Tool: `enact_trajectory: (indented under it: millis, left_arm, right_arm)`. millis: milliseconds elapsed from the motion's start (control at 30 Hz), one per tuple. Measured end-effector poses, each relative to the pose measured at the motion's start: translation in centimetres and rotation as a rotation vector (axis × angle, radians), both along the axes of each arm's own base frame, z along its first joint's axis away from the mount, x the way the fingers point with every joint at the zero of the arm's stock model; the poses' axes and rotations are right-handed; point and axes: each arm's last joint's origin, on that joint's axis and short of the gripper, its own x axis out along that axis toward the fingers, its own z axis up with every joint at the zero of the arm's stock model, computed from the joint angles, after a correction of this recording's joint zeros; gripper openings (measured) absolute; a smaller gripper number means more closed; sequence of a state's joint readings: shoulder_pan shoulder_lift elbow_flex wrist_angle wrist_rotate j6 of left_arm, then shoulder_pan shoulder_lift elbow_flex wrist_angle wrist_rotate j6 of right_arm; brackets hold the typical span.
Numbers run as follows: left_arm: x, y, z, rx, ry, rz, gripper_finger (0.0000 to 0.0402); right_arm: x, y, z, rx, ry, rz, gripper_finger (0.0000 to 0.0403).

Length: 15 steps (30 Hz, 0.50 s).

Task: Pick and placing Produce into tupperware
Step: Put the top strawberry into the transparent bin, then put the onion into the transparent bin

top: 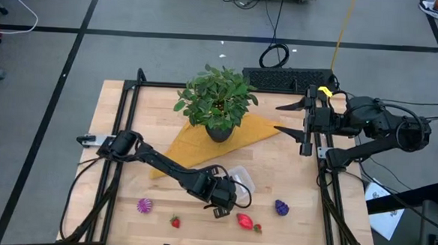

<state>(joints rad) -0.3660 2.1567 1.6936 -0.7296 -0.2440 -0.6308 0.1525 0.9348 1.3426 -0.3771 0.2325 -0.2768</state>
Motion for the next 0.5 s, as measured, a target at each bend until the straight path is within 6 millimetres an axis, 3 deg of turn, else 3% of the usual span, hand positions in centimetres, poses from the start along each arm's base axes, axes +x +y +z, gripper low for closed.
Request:
enact_trajectory:
  millis: [500]
  left_arm:
    - [-0.01, 0.01, 0.05, 0.008, -0.001, -0.011, 0.0227]
  right_arm:
    - [0.00, 0.00, 0.00, 0.003, -0.001, 0.000, 0.0228]
